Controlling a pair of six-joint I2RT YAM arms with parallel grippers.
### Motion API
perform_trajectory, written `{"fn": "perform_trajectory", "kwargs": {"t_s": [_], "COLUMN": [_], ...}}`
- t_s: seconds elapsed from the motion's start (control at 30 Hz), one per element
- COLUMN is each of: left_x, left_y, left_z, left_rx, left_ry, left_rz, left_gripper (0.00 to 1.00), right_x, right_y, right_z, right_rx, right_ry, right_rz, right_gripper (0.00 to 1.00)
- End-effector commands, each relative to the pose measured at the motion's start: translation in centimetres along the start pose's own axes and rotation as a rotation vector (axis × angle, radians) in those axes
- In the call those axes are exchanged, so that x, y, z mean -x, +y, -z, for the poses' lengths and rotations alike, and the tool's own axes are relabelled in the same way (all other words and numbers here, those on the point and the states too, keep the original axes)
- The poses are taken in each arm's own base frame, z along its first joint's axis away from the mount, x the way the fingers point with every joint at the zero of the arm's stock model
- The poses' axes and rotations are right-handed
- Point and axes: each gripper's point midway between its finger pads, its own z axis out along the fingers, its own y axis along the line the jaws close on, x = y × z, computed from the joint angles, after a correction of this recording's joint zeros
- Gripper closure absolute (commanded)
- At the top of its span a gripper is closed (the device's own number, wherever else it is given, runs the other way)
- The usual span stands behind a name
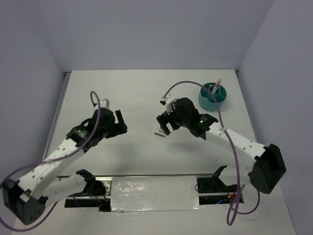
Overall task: Sort the stationery into containers
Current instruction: Pick up the stationery from the center of the board.
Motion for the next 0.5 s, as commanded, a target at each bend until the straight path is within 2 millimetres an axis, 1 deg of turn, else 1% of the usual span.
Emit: {"fn": "perform_trajectory", "kwargs": {"t_s": [0.0, 0.03, 0.07, 0.1, 0.13, 0.17, 0.2, 0.23, 0.27, 0.3, 0.33, 0.37, 0.43, 0.47], "left_x": [-1.5, -2.5, -1.4, -1.4, -2.0, -2.1, -2.5, -2.7, -3.0, -3.5, -3.8, -4.2, -5.1, -5.4], "left_y": [-3.7, -4.4, -5.0, -5.6, -7.0, -7.6, -7.8, -8.2, -9.2, -9.6, -10.0, -10.6, -11.1, -11.5], "left_z": [-3.4, -3.4, -4.2, -4.4, -4.3, -5.2, -5.6, -6.1, -7.1, -7.5, -8.0, -9.0, -9.9, -10.8], "left_rx": [-0.036, -0.007, 0.072, 0.104, 0.107, 0.164, 0.196, 0.213, 0.233, 0.245, 0.247, 0.268, 0.294, 0.317], "left_ry": [0.092, 0.112, 0.056, 0.044, 0.046, 0.059, 0.077, 0.093, 0.11, 0.135, 0.144, 0.154, 0.184, 0.191], "left_rz": [0.161, 0.151, 0.212, 0.221, 0.211, 0.26, 0.282, 0.294, 0.328, 0.346, 0.365, 0.406, 0.44, 0.463], "left_gripper": [0.01, 0.01, 0.01, 0.01, 0.01, 0.01, 0.01, 0.01, 0.01, 0.01, 0.01, 0.01, 0.01, 0.01], "right_x": [4.4, 4.5, 5.2, 4.9, 5.1, 4.9, 5.0, 5.0, 4.8, 4.9, 5.1, 4.5, 4.4, 4.1], "right_y": [-1.7, -2.6, -3.0, -3.4, -3.9, -4.3, -4.2, -4.2, -4.2, -3.9, -3.7, -3.4, -3.2, -3.1], "right_z": [4.6, 5.5, 7.0, 7.7, 8.5, 9.1, 10.3, 10.8, 11.1, 12.0, 12.4, 12.3, 13.0, 12.9], "right_rx": [-0.118, -0.17, -0.201, -0.231, -0.256, -0.282, -0.284, -0.286, -0.283, -0.27, -0.259, -0.245, -0.235, -0.228], "right_ry": [-0.193, -0.208, -0.251, -0.253, -0.269, -0.282, -0.306, -0.318, -0.323, -0.346, -0.361, -0.353, -0.369, -0.366], "right_rz": [-0.094, -0.113, -0.162, -0.183, -0.204, -0.237, -0.256, -0.271, -0.298, -0.307, -0.311, -0.32, -0.327, -0.33], "right_gripper": [0.0, 0.0, 0.0, 0.0, 0.0, 0.0, 0.0, 0.0, 0.0, 0.0, 0.0, 0.0, 0.0, 0.0]}}
